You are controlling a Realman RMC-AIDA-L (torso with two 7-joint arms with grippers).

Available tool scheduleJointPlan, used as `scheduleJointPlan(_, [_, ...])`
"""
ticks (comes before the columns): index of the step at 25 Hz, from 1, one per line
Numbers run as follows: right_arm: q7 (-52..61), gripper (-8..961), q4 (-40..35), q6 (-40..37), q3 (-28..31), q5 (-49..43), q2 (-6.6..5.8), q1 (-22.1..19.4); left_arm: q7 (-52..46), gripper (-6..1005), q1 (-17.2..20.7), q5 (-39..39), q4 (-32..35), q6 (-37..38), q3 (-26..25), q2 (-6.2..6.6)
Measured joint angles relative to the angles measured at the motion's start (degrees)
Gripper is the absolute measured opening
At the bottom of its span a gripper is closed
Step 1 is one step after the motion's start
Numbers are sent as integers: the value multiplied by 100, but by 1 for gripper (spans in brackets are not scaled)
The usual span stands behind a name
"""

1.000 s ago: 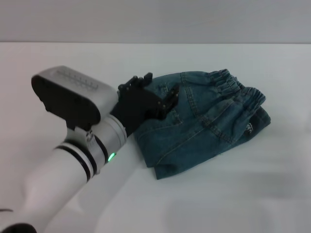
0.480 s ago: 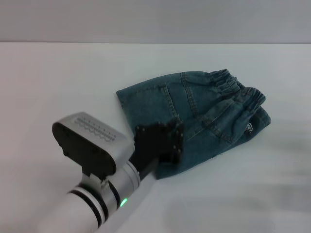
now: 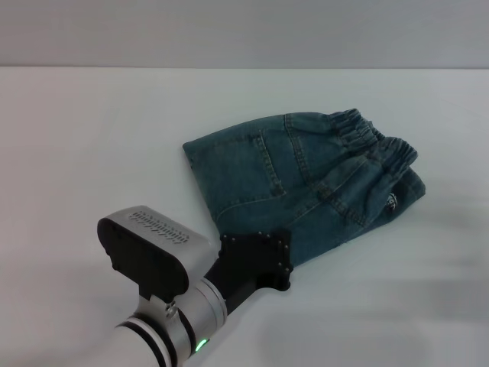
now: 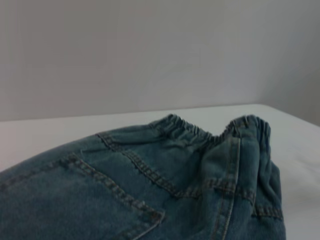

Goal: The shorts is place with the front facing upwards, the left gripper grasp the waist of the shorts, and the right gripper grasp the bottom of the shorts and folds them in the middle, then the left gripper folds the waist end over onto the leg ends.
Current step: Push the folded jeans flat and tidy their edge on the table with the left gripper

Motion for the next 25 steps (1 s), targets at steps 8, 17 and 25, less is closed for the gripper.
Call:
scheduleJointPlan(8, [2, 0, 22, 0, 0, 0, 4, -11, -219, 17, -329, -15, 330, -10, -43, -6])
scheduleJointPlan(17, [7, 0, 56, 8, -1, 0, 14, -43, -427, 35, -794, -29, 908, -5, -217, -12])
scheduleJointPlan(25, [10, 0, 80, 9, -30, 0, 18, -60, -447, 51, -999, -31, 1027, 14, -403, -12])
